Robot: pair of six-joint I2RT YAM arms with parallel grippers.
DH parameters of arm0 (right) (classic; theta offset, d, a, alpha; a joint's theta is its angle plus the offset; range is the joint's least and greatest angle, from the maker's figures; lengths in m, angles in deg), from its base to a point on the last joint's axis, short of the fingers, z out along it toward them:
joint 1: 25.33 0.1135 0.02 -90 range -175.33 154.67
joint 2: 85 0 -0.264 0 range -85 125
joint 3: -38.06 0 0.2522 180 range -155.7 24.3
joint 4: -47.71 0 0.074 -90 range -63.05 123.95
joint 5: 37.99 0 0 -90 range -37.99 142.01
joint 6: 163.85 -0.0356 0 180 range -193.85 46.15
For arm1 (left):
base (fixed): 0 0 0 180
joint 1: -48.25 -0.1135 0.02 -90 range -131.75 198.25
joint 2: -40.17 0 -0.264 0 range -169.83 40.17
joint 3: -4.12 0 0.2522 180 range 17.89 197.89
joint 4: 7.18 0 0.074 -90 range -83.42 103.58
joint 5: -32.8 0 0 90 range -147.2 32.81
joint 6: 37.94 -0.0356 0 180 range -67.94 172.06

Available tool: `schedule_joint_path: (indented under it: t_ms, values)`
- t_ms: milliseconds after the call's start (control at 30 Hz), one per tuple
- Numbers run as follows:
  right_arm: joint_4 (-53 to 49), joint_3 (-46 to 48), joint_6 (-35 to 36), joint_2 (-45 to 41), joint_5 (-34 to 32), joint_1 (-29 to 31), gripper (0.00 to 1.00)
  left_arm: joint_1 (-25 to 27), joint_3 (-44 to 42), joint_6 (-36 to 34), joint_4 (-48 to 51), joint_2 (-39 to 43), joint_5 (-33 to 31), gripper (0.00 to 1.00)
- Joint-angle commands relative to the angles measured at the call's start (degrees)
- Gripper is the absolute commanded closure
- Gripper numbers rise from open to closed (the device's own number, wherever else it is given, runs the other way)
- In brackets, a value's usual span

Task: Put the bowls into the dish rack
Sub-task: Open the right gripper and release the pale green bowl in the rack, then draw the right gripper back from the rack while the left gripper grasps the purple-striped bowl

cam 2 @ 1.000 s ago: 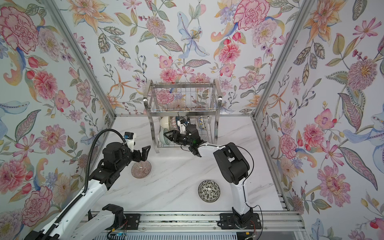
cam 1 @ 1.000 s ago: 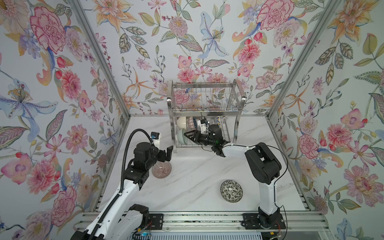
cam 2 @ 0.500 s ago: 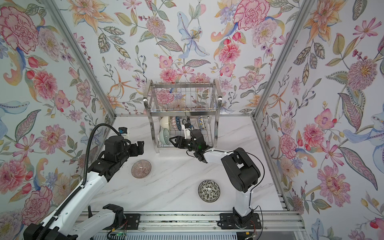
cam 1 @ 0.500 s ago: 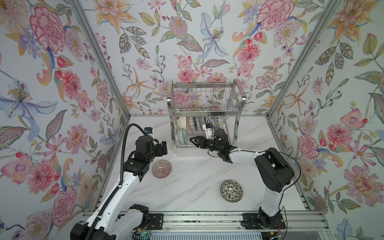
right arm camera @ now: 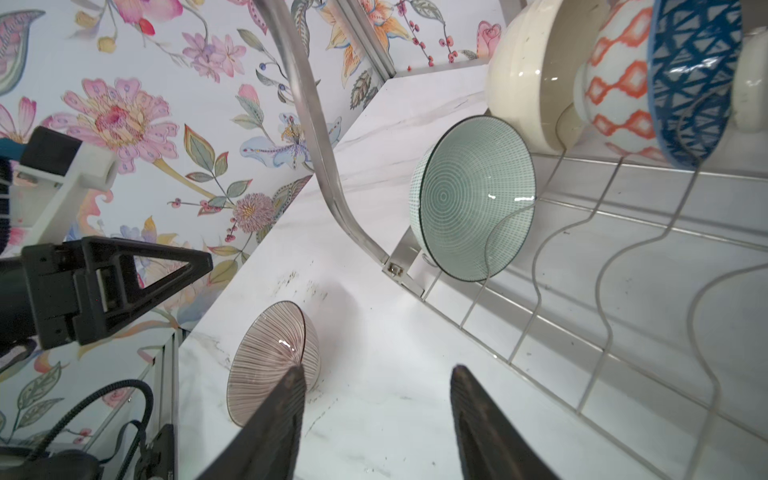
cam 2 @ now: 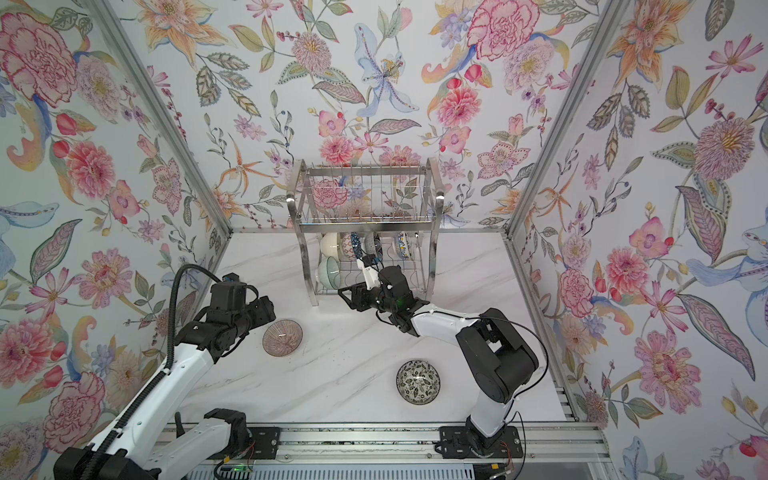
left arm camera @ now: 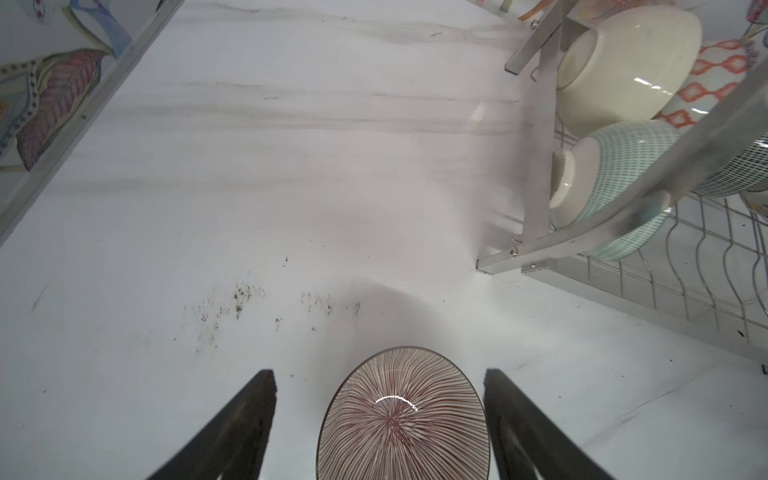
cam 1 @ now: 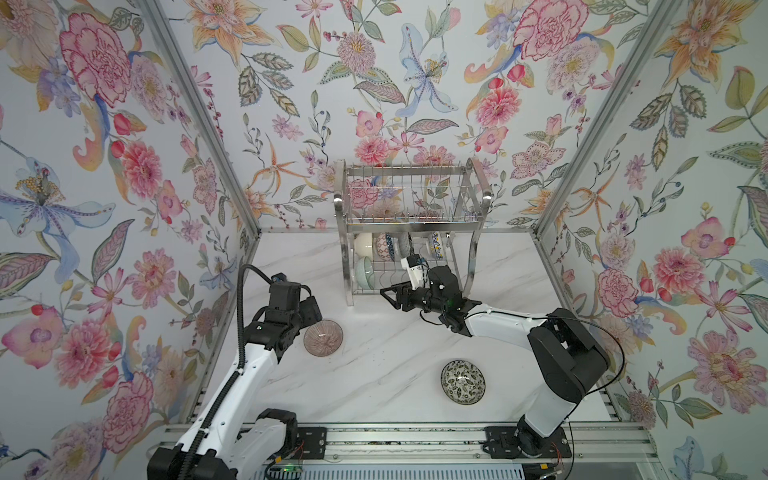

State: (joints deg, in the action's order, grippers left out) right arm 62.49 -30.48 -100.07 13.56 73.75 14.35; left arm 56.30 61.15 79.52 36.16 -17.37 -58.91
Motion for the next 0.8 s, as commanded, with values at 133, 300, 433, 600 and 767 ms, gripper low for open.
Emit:
schedule_joint_path:
  t_ms: [133,300,433,600,767]
  values:
    - [-2.26,1.43,5.08,-4.64,-1.76,0.57,0.43,-2.93,-4.0,2.23,-0.32,-3.71,7.83,0.31]
    - [-2.63,1.55,5.39,-5.43,-2.87,0.48,0.43,-2.94,-5.31,1.66,-0.87,-6.18,9.98,0.37]
    - [-2.82,0.84,5.23,-4.45,-2.59,0.14,0.43,-2.89,-7.25,1.46,-1.14,-5.67,9.85,0.39]
    - [-2.24,0.07,5.08,-3.53,-2.01,0.09,0.43,-2.06,-7.2,1.1,-0.58,-6.92,9.11,0.44]
    - [-1.67,-0.07,4.6,-3.37,-1.53,-0.19,0.43,-0.99,-7.06,0.82,-0.41,-8.67,8.76,0.53]
